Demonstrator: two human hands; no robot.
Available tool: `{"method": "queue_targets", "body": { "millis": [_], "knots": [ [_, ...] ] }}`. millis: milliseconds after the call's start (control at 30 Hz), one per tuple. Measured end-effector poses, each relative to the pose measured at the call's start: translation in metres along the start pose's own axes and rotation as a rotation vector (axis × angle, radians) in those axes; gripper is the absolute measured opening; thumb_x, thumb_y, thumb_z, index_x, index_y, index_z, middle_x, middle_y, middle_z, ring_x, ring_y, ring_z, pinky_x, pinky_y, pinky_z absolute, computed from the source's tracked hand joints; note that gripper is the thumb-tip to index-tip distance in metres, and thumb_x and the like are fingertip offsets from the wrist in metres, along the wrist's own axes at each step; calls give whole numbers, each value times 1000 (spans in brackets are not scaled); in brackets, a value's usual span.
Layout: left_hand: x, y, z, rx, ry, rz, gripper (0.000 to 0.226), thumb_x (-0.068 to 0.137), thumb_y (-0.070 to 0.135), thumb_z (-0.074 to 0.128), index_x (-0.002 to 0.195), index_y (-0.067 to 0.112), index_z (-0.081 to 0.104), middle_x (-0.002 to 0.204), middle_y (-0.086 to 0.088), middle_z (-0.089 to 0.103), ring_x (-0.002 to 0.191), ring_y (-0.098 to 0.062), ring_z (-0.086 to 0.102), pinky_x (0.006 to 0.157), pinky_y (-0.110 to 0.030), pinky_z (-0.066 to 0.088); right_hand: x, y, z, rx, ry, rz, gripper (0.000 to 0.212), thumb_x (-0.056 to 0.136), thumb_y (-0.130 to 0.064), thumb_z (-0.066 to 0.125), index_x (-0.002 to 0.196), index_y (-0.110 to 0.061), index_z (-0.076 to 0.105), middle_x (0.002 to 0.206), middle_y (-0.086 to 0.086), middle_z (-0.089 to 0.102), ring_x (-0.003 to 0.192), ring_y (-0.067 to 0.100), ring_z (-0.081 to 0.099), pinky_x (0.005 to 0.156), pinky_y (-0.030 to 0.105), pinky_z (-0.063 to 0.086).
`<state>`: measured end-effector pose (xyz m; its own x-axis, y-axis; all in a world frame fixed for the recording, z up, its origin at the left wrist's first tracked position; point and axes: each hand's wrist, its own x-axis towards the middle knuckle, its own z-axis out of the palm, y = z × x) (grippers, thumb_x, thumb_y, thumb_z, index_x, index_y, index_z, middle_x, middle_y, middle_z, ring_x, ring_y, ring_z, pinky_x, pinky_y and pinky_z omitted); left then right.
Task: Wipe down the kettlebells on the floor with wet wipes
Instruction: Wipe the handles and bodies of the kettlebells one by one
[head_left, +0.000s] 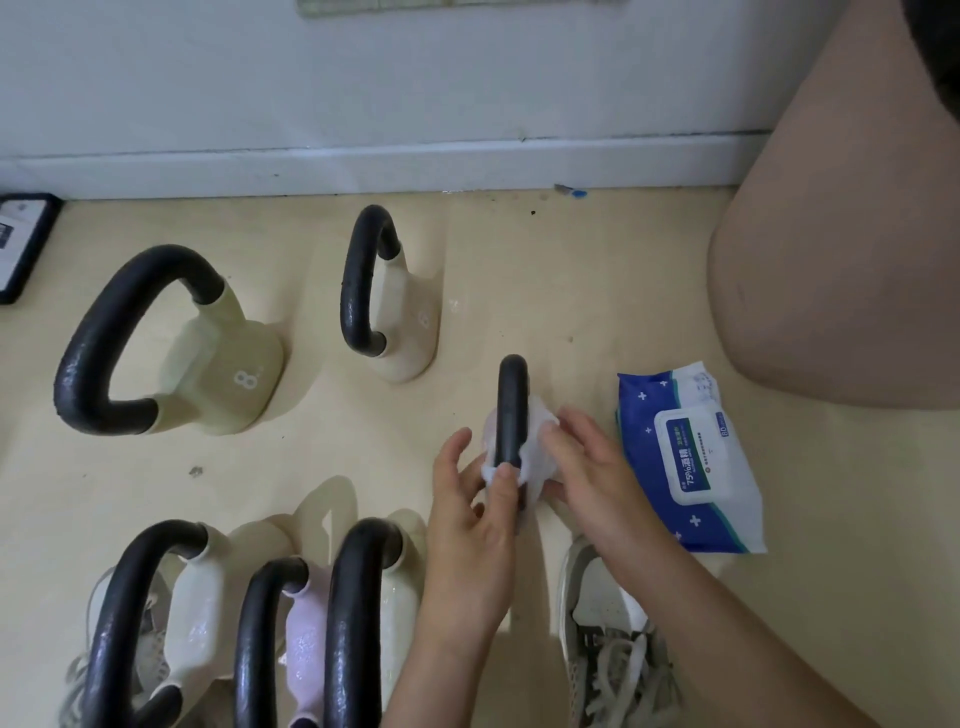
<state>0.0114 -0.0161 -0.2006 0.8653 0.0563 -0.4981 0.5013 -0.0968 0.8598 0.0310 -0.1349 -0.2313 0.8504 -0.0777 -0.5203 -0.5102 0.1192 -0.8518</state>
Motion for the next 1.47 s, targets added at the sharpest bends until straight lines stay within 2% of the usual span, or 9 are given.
{"method": "queue_targets", "body": {
  "millis": [167,401,568,701,801,935,1068,1269,1469],
  "knots": [
    [1,3,0,-116,44,-29,17,99,20,50,104,12,65,87,-8,75,85,-21,72,70,-26,56,-5,8,31,-98,-141,-86,39,93,-41,53,129,-27,46,117,5,56,99,8,65,82,21,54],
    [17,-12,-7,445,35,102,44,91,48,32,78,28,69,85,1,69,91,-23,63,85,-41,51,22,-8,41,167,-37,86,49,92,-44,55,108,2,57,91,22,64,67,14,67,61,20,51],
    [-10,-6,-10,579,343,271,24,82,39,69,101,28,60,104,12,49,101,-6,48,85,-24,42,19,-7,44,207,10,96,46,91,-49,54,111,-7,59,89,6,60,68,13,63,61,23,51],
    [-5,1,-26,497,186,187,52,81,32,71,127,34,47,118,25,46,109,8,44,94,-15,38,19,-8,37,258,-57,224,46,89,-55,52,118,-21,61,108,7,63,83,12,67,70,30,55],
    [6,15,-30,530,125,226,8,87,28,67,86,36,64,85,23,66,84,5,60,73,-12,45,19,-13,29,447,-152,348,53,83,-54,58,123,-19,60,121,14,59,106,25,63,89,38,52],
    [15,24,-30,386,223,226,26,92,29,61,67,22,59,61,11,62,57,-1,54,58,-20,44,16,-16,13,549,-373,331,49,85,-22,61,131,-10,51,113,14,56,98,22,62,80,31,55],
    [14,30,-37,79,261,172,31,97,36,52,71,18,52,62,-11,53,57,-22,48,56,-48,46,14,-13,0,322,-410,225,35,91,3,55,126,-3,56,118,13,57,102,21,61,83,30,52],
    [-10,39,-6,147,-6,322,14,95,29,55,88,23,66,64,2,64,55,-8,58,52,-24,48,9,-19,3,-96,-297,88,16,91,-20,64,105,-13,67,88,6,69,79,15,67,70,29,54],
    [-16,1,12,619,-159,466,37,94,23,37,124,37,54,93,8,61,79,-8,58,70,-30,50,-3,-19,-26,414,-399,299,41,101,-32,40,127,-7,60,123,19,64,113,28,62,95,40,48]
  ]
}}
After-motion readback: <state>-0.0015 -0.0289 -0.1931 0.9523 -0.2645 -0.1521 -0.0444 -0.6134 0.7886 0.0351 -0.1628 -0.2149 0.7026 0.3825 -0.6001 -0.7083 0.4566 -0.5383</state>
